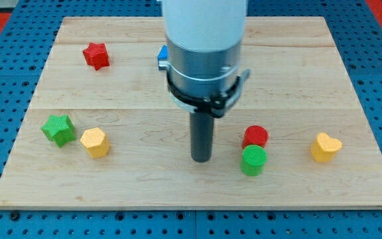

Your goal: Push the green star and hexagon slightly to right

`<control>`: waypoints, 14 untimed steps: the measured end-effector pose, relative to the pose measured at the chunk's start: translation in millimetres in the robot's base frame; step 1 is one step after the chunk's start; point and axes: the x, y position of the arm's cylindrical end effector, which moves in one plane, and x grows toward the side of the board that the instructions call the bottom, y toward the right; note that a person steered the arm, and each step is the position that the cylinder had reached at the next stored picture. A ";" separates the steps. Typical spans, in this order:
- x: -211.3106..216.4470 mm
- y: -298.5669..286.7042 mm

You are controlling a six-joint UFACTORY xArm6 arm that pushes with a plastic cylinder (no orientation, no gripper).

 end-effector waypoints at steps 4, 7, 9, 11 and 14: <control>39.2 -3.2; 43.6 -283.2; -53.4 -225.3; -35.0 -266.7; -50.5 -35.6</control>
